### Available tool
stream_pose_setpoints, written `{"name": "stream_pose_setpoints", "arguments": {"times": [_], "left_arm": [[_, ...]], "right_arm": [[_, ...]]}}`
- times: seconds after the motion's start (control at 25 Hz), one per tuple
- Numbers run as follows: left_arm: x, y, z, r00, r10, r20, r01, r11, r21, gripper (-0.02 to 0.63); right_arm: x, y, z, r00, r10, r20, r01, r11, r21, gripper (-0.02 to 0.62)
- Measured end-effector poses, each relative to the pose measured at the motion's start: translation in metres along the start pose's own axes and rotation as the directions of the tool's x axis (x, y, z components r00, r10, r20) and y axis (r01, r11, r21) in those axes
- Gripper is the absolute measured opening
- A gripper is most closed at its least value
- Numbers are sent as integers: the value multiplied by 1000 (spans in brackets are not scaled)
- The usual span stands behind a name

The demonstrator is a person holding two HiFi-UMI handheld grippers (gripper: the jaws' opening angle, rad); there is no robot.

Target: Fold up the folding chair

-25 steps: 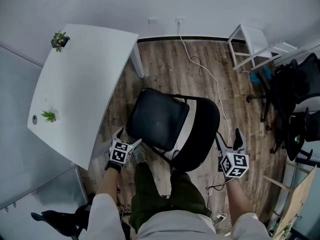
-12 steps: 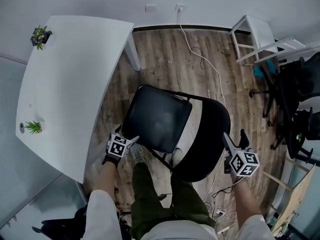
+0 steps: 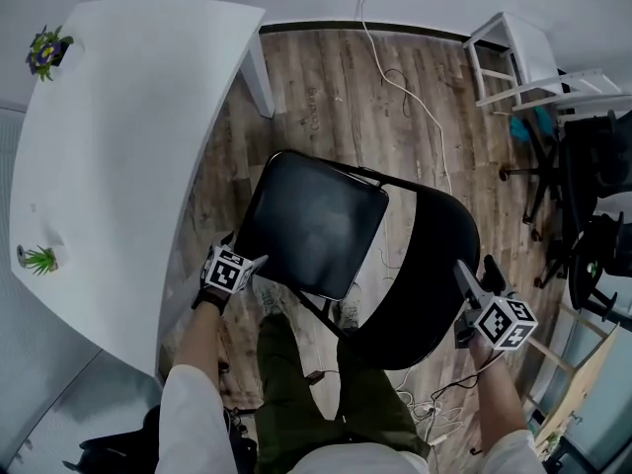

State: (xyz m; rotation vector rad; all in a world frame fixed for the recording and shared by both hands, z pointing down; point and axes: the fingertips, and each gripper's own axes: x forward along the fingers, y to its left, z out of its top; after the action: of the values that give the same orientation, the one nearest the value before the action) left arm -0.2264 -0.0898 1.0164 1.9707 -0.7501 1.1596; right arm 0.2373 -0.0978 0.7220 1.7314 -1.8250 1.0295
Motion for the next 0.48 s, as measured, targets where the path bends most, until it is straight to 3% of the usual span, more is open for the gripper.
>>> {"name": "stream_pose_setpoints", "arguments": {"times": [0.2, 0.48], "left_arm": [[27, 16, -8, 999, -42, -16, 41, 997, -60, 459], [60, 35, -17, 993, -108, -56, 103, 991, -86, 459]], "right_arm": [[18, -2, -9, 998, 18, -59, -15, 998, 59, 417], [35, -9, -11, 993, 50, -105, -34, 989, 144, 414]]}}
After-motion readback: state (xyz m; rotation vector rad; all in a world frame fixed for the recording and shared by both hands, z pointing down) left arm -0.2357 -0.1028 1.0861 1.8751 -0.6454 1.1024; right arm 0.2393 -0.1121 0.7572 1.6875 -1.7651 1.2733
